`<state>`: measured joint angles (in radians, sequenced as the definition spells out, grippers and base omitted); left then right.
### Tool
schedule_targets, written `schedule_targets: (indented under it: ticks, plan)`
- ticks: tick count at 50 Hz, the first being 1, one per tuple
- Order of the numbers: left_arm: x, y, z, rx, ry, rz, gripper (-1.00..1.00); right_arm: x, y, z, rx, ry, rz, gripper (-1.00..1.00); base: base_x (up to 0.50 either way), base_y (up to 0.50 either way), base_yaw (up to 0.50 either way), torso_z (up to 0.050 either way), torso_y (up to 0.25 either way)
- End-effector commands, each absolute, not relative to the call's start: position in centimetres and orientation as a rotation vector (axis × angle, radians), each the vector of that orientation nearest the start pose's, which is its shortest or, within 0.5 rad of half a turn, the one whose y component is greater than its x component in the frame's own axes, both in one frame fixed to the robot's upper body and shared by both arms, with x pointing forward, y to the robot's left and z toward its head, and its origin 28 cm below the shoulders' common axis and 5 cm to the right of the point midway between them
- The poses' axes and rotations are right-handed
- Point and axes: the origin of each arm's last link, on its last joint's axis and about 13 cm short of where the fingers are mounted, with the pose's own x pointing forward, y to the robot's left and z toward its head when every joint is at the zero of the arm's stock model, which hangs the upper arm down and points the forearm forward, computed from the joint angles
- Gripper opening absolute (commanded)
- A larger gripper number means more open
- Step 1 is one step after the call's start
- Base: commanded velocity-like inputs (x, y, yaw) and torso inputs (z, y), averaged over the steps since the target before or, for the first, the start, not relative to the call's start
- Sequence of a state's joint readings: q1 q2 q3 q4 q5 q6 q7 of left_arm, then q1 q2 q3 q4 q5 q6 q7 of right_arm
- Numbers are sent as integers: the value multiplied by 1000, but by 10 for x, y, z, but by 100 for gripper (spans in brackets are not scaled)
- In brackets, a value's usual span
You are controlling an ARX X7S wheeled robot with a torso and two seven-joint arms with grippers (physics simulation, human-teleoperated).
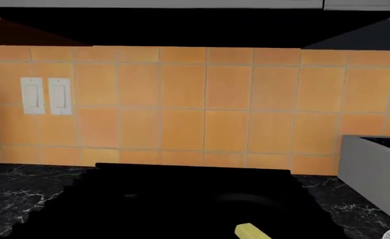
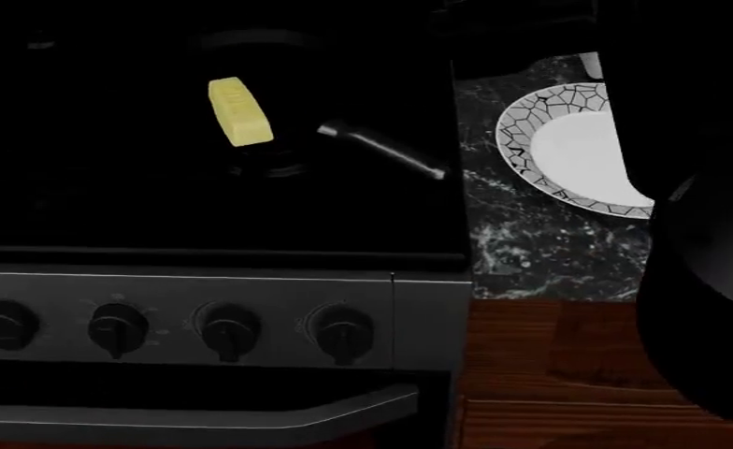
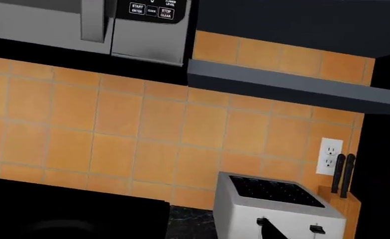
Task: Pick the butter stick from the pan and place it on the plate.
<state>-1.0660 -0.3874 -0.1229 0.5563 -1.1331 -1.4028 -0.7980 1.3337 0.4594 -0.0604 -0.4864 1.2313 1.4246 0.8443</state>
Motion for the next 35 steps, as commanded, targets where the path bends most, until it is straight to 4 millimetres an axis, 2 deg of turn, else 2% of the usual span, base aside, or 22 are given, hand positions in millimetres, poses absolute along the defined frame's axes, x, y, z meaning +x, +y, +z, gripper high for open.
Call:
schedule_targets:
  ticks: [1,11,17,35]
  plan:
    - [244,239,310,-15,-178,52,100,240,-119,354,-144,-270,4,100,398,0,0,0,0]
    - [244,239,311,-12,-182,50,100,241,-117,355,-141,-267,13,100,400,0,0,0,0]
    - [250,242,305,-9,-174,55,100,246,-114,348,-142,-240,29,100,397,0,0,0,0]
    - [246,240,306,2,-183,49,100,243,-117,347,-135,-239,34,100,398,0,0,0,1]
